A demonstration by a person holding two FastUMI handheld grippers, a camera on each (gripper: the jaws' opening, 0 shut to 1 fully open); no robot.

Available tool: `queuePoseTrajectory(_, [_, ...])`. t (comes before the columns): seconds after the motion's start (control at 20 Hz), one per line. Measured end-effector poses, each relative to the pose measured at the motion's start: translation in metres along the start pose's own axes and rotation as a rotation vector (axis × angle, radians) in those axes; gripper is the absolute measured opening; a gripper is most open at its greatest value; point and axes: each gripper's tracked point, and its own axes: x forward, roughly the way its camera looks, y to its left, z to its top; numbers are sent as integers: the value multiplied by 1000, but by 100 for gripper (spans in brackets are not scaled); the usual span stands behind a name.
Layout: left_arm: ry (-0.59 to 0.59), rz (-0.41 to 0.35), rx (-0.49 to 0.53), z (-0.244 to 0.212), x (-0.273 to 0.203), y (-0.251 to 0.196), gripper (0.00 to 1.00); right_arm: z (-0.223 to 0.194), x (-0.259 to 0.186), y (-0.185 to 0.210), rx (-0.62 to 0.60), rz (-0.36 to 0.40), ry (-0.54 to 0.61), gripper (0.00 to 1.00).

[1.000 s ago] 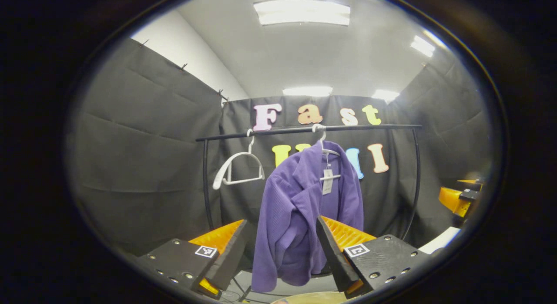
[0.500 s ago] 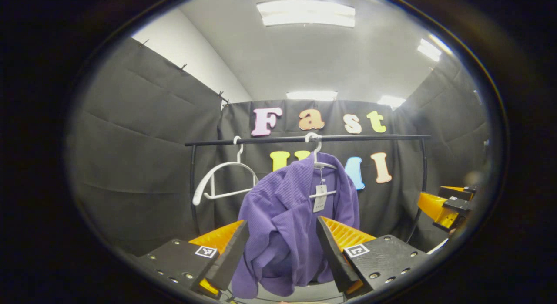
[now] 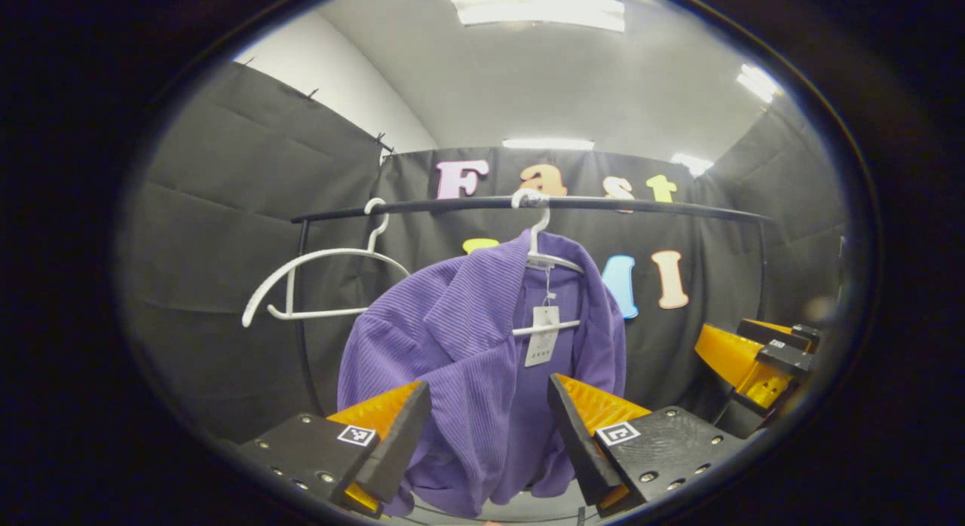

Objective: Grasp the clothes on the hanger with both hands and then place them into the laundry hamper below.

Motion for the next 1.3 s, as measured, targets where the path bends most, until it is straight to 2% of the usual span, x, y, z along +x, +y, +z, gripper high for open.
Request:
queuePoseTrajectory(0.2, [25,73,33,-16,28,3,90,-17,34,15,9,86,27,94])
queuePoseTrajectory(0.25, [30,96,35,-20,34,4,93,-18,42,19,-1,110,25,94])
queuePoseTrajectory(0.3, [41,108,31,-25,42,3,89,-20,49,21,-18,133,19,94])
queuePoseTrajectory(0.4, [53,133,41,-32,57,5,90,-29,62,24,-64,162,22,94])
queuePoseTrajectory(0.45, [57,138,49,-35,63,5,94,-35,68,26,-76,170,26,94])
queuePoseTrajectory(0.55, [60,143,64,-39,75,4,89,-49,77,30,-85,191,48,94])
queuePoseTrajectory(0.6, [62,146,69,-40,78,6,89,-56,82,28,-89,191,62,95])
queuePoseTrajectory(0.65, [63,148,75,-41,80,8,94,-63,85,26,-92,186,75,95])
queuePoseTrajectory(0.75, [57,180,102,-40,83,16,94,-75,95,25,-85,175,96,95])
queuePoseTrajectory(0.8, [60,195,112,-42,84,20,76,-81,101,25,-85,170,108,95])
queuePoseTrajectory(0.85, [71,199,121,-46,85,20,82,-88,105,24,-81,160,125,95])
queuePoseTrajectory(0.9, [75,200,133,-46,85,21,82,-92,109,26,-71,160,140,95])
queuePoseTrajectory(0.95, [70,199,140,-45,85,21,76,-95,112,29,-60,160,147,95])
queuePoseTrajectory(1.0, [65,199,145,-45,86,20,76,-97,116,31,-56,162,145,95])
queuePoseTrajectory(1.05, [65,212,150,-45,87,22,70,-99,122,32,-60,163,140,94])
queuePoseTrajectory(1.2, [83,188,137,-53,96,18,51,-104,140,36,-101,162,144,78])
queuePoseTrajectory(1.3, [88,198,128,-54,95,23,48,-105,145,41,-111,162,140,67])
